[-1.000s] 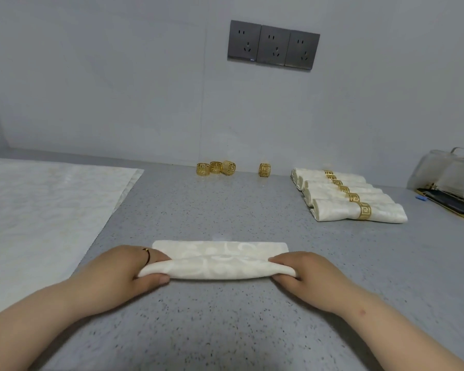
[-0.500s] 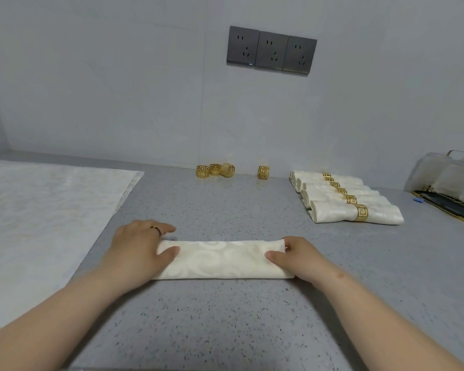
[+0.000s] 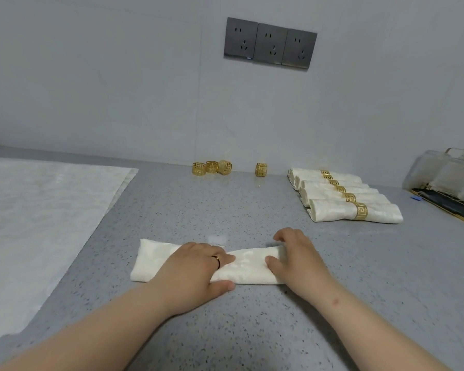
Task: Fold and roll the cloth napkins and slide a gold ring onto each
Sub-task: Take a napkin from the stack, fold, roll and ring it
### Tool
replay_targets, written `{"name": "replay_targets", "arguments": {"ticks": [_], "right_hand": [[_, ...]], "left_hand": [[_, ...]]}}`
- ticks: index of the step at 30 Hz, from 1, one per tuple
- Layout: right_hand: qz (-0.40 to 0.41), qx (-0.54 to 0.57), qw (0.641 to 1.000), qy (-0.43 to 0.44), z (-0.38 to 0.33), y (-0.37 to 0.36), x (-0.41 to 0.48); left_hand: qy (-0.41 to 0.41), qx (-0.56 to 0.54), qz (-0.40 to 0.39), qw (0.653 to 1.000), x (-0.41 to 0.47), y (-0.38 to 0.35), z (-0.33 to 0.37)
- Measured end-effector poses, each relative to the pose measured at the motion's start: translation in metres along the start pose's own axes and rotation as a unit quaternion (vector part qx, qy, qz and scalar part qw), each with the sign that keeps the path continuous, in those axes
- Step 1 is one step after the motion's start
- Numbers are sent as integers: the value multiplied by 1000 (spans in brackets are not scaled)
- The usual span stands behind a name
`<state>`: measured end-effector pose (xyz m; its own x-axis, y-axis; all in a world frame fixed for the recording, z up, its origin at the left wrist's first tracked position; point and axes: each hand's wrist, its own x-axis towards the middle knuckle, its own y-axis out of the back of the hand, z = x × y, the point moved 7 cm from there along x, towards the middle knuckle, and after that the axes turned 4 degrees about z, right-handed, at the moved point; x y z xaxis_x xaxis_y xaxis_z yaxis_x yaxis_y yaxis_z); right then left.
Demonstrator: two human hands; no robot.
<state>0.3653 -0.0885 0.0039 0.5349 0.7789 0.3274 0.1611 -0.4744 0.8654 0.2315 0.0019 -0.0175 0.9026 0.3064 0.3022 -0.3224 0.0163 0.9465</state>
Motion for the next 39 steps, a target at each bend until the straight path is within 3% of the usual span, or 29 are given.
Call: {"name": "replay_targets", "arguments": {"ticks": [1, 3, 6, 11, 18, 25, 30, 34, 39], "right_hand": [[43, -1, 997, 70, -7, 6, -4], [44, -34, 978, 201, -26, 10, -16], [9, -111, 952, 287, -31, 3, -25], [-99, -40, 978, 178, -22, 4, -13], [-146, 128, 981, 13, -8, -9, 14], [-161, 91, 983, -10, -10, -20, 21], [-78, 67, 994, 31, -12, -14, 18], [-54, 63, 995, 59, -14, -10, 20], [-44, 91, 995, 17, 11, -3, 47]], "left_hand": [[2, -1, -5, 1000, 0, 0, 0], [10, 1, -10, 1000, 0, 1, -1], [10, 3, -10, 1000, -1, 1, -1], [35, -27, -7, 999, -2, 4, -1], [74, -79, 26, 994, -1, 11, -7], [81, -82, 11, 993, 11, 12, -3], [59, -26, -34, 997, 38, 2, 10], [53, 1, -23, 998, 57, -6, 18], [55, 47, 24, 997, 74, -3, -2]]}}
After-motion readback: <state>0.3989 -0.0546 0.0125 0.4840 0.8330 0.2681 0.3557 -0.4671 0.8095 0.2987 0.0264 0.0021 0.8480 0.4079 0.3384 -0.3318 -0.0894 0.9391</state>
